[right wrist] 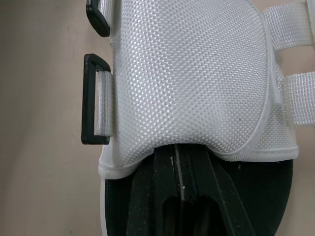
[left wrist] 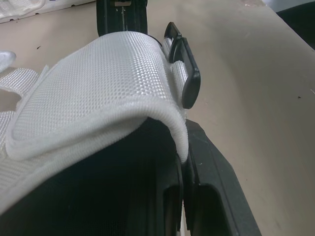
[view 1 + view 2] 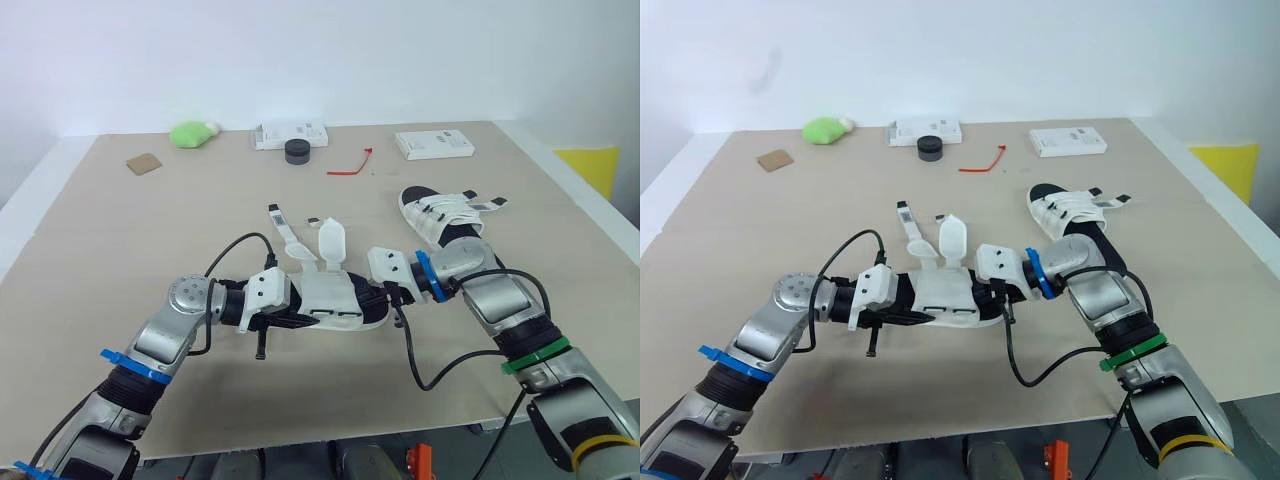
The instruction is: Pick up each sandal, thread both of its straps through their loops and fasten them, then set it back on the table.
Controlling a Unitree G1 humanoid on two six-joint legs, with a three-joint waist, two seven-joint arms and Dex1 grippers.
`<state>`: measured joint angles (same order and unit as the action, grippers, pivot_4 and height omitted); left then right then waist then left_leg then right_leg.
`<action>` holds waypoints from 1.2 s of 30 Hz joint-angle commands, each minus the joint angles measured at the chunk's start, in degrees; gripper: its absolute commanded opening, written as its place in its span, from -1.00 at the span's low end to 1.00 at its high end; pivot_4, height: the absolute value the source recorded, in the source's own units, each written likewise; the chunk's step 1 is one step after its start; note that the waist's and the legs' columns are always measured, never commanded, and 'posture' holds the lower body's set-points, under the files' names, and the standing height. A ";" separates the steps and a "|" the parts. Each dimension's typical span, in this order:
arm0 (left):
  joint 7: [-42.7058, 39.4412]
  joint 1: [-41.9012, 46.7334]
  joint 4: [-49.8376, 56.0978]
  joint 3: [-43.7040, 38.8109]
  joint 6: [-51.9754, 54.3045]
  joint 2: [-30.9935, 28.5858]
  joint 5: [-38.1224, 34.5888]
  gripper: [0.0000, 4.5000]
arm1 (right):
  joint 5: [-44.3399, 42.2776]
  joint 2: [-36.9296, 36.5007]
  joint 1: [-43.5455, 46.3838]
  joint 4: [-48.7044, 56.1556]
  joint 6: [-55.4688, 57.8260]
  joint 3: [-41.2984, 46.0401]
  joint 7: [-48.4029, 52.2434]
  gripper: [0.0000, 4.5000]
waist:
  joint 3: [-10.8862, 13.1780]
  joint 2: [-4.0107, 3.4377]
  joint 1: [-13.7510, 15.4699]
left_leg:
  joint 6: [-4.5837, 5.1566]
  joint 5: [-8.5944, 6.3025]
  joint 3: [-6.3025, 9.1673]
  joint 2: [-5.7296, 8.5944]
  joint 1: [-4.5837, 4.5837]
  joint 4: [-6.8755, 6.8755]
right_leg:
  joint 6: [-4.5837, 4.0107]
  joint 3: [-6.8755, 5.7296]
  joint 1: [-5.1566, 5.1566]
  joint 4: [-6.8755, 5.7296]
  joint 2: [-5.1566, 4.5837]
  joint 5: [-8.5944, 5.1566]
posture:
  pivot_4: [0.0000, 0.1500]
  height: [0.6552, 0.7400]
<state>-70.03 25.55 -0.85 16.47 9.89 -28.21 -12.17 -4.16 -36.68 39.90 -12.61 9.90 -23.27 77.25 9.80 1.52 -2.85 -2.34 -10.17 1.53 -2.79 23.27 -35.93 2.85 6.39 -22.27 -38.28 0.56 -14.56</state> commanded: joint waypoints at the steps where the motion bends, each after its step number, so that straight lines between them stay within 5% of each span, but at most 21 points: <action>1: -0.22 0.16 3.13 -1.15 -0.79 -0.27 -1.70 -1.00 | 5.90 -0.56 -2.67 -5.73 1.47 -4.47 0.00 -0.99 | -0.05 0.01 0.00 | 0.00 0.00 0.00 -0.01 0.00 0.01 | 0.00 0.00 0.00 0.00 0.00 0.00 | 1.00 1.00; 4: 0.48 -0.06 3.05 -1.81 -0.65 -0.12 -1.94 -1.00 | 5.41 0.10 -2.15 -6.00 1.91 -4.16 0.03 -0.99 | -0.15 0.06 0.00 | 0.00 0.00 -0.01 -0.02 -0.01 0.06 | -0.02 0.00 0.00 0.00 0.00 -0.01 | 1.00 1.00; 7: 1.60 0.39 2.24 -2.47 0.22 0.31 -2.32 -0.64 | 5.17 0.39 -1.87 -6.06 2.13 -4.00 0.16 -1.00 | -0.31 0.13 0.00 | 0.00 0.00 -0.01 -0.03 -0.04 0.06 | -0.02 0.00 0.01 0.00 0.01 0.00 | 1.00 1.00; 14: 0.53 0.89 3.94 -3.78 3.62 -0.54 -5.68 0.89 | 4.55 0.76 -1.61 -6.36 2.54 -3.51 0.17 -1.00 | -0.65 0.15 0.00 | 0.00 0.01 -0.01 -0.03 -0.10 0.05 | -0.02 0.01 0.04 0.00 0.00 0.00 | 1.00 1.00; 15: 0.37 0.68 4.94 -4.51 4.78 -0.95 -7.00 0.98 | 4.35 0.77 -1.56 -6.09 2.71 -3.43 0.33 -1.00 | -0.65 0.16 0.00 | 0.00 0.01 -0.01 -0.03 -0.10 0.05 | -0.02 0.01 0.03 0.00 0.00 0.00 | 1.00 1.00; 27: 2.42 3.44 9.01 -20.74 43.16 -13.37 -33.23 0.98 | 4.21 1.30 -1.17 -4.87 2.27 -3.27 1.15 -1.00 | -0.63 0.19 -0.18 | -0.01 0.01 0.00 -0.07 -0.12 0.30 | -0.11 -0.03 -0.15 0.04 0.02 -0.12 | 1.00 1.00; 36: 20.81 16.01 -14.81 -23.73 55.11 -3.07 -31.40 0.98 | 4.97 2.77 -0.18 -5.99 1.29 -3.67 0.94 -1.00 | -0.68 0.32 -0.60 | -0.03 0.01 0.09 -0.06 -0.24 0.31 | -0.09 -0.12 -0.04 0.06 0.05 -0.13 | 1.00 1.00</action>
<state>-52.55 38.85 -11.63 -5.42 62.19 -32.17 -43.64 -3.56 -34.11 41.54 -15.85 10.47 -23.15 78.50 9.12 1.85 -3.45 -2.38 -10.16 1.63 -2.85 23.05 -35.61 2.79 6.27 -22.26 -38.22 0.63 -14.67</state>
